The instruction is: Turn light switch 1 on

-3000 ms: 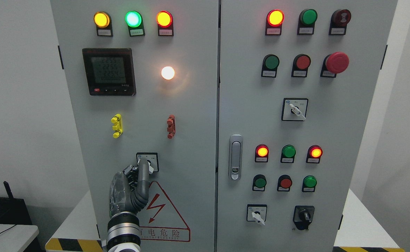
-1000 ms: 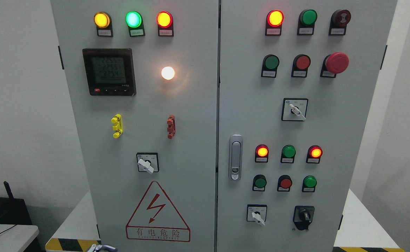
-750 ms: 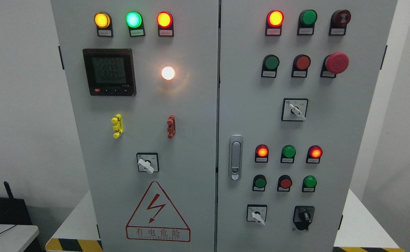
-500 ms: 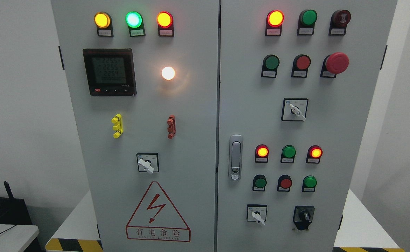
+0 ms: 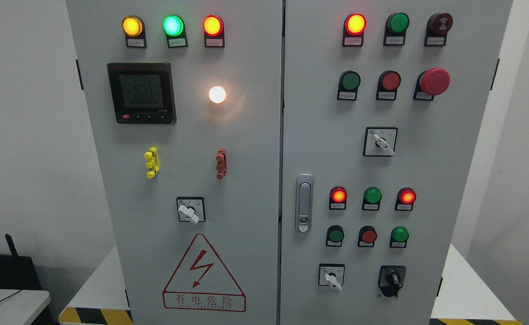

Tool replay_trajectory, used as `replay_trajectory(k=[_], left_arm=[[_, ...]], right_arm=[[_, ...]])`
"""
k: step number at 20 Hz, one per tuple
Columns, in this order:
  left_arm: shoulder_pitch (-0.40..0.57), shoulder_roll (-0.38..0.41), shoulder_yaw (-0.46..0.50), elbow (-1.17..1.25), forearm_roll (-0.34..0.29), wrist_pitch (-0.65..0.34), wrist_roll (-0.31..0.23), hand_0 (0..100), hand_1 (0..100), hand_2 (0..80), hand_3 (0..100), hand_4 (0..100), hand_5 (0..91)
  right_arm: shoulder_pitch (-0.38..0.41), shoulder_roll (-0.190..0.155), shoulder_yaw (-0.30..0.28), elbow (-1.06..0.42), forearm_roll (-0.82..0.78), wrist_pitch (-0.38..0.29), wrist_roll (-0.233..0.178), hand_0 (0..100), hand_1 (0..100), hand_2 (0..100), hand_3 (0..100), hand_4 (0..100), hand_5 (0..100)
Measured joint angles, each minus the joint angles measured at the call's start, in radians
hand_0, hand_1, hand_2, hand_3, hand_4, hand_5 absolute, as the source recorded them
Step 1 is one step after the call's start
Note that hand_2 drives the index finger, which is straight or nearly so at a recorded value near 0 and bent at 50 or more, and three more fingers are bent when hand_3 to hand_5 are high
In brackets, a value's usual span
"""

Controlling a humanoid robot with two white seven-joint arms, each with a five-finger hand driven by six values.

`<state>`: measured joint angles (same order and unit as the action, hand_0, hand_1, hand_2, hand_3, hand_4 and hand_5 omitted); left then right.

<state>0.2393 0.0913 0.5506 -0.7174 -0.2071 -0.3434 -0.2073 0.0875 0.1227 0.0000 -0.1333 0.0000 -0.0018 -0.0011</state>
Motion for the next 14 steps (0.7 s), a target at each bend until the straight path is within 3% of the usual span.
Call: replay_trajectory(k=[9,14], left_arm=[[-0.058,0.038,-0.185,0.338,-0.012,0.172,-0.030,27,13,0.0,0,0,0.0],[-0.115,0.038,-0.295,0.455,-0.013,0.239,-0.051,27,8,0.0,0,0,0.0]], right_arm=[[0.000,0.000,0.000,0.000,0.000,0.000,0.000,12,39,0,0,0,0],[0.000,0.000,0.000,0.000,0.000,0.000,0.000,12,39,0,0,0,0]])
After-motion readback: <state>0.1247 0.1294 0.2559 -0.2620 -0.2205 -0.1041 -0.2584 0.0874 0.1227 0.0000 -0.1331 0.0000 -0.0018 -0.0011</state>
